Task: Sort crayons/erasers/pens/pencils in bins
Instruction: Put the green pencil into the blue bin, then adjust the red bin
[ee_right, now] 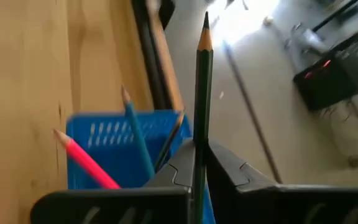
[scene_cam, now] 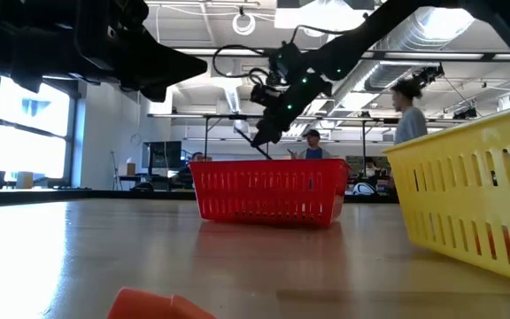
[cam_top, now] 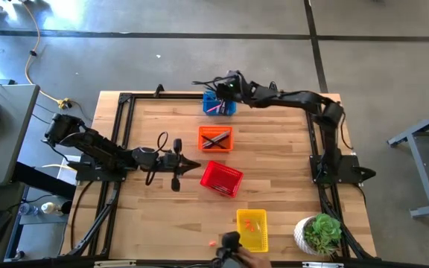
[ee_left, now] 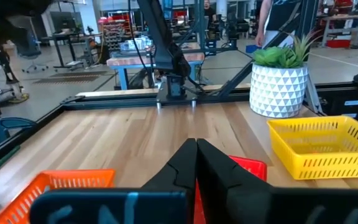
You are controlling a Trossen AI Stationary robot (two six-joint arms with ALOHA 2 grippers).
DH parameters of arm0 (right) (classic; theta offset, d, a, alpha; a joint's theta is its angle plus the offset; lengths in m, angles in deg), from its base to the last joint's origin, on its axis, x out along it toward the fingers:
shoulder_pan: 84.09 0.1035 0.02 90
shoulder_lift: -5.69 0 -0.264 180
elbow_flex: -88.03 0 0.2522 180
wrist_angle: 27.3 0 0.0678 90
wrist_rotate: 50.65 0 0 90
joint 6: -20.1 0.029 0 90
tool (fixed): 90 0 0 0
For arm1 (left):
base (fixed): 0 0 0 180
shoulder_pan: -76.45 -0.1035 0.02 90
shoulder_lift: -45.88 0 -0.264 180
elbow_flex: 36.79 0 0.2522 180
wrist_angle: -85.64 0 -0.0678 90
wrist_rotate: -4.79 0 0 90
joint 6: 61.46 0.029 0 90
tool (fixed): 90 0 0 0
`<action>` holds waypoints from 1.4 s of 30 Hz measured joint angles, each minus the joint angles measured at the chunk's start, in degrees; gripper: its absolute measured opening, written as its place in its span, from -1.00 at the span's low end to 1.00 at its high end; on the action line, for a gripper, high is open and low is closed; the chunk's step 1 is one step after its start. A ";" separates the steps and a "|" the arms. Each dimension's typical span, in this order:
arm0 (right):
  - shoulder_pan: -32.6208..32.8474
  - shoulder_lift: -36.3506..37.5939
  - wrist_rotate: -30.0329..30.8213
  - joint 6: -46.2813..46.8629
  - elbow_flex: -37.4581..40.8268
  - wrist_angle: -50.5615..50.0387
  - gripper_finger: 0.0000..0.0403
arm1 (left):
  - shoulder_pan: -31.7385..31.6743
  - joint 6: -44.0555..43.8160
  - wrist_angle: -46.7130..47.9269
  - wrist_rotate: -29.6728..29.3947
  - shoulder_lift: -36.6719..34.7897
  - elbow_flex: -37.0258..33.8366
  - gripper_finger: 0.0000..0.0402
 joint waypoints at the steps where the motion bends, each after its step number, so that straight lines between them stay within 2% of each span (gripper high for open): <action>1: -0.12 -1.10 0.04 -0.10 -1.53 -3.02 -0.97 | -0.01 0.02 -0.02 0.00 0.00 0.00 -1.00; 4: 0.17 -3.08 -0.35 -0.75 -5.17 -8.12 -0.97 | -0.14 1.10 -1.01 0.00 0.00 0.00 -1.00; 10: -0.25 -3.94 -4.57 -0.50 -6.41 -8.76 -0.97 | -0.07 1.05 -1.55 0.08 0.00 0.02 -1.00; 23: -1.04 -3.94 -4.12 0.59 -6.43 -11.72 -0.84 | -0.07 1.46 -1.55 0.48 0.02 0.02 -1.00; 28: -1.05 -3.94 -3.95 0.59 -6.42 -12.67 -0.71 | -0.07 1.46 -1.50 0.48 0.02 0.02 -1.00; 36: 0.81 -3.40 3.38 0.38 -6.40 -13.44 -0.38 | -0.07 1.49 -1.10 0.47 0.04 0.04 -1.00; 39: 1.96 -1.15 4.45 0.06 -6.39 -15.22 -0.39 | -0.07 1.49 -0.21 0.48 0.04 0.07 -1.00; 42: 3.54 2.15 5.21 1.14 -6.42 -19.18 -0.53 | -0.07 1.50 1.09 0.52 0.04 0.07 -1.00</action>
